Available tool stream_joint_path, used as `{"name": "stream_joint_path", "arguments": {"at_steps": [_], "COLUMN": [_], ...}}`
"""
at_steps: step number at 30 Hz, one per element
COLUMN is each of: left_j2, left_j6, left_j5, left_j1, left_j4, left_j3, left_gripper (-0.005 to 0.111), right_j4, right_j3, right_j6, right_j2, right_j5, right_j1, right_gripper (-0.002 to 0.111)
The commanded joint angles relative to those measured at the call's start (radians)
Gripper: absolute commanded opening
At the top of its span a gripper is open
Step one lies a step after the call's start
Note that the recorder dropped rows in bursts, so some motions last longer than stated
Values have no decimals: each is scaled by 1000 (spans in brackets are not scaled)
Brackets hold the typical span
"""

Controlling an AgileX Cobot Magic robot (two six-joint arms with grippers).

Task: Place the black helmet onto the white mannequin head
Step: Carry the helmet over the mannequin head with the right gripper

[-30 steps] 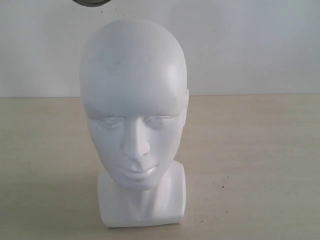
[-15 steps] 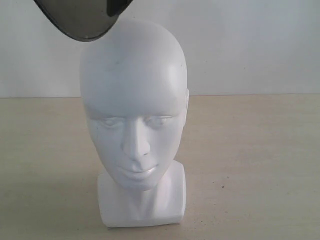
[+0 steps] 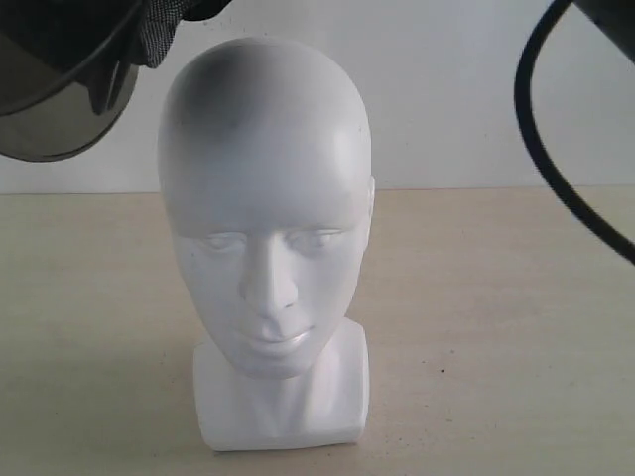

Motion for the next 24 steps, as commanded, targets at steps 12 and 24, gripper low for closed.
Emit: {"name": "stream_joint_path", "arguments": {"at_steps": [12,24], "left_j2": [703,803], "left_j6": [-364,-323], "left_j5": [-127,-138], "left_j1": [0,0], "left_j4": [539,575], "left_j3": [-660,-773], "left_gripper": [4,4], "right_j4": [101,169], "right_j3": [-22,97], "right_j6": [-91,-153], "right_j2": [55,53], "right_j5": [-90,-90], "right_j1": [2,2], "right_gripper": [0,0]}}
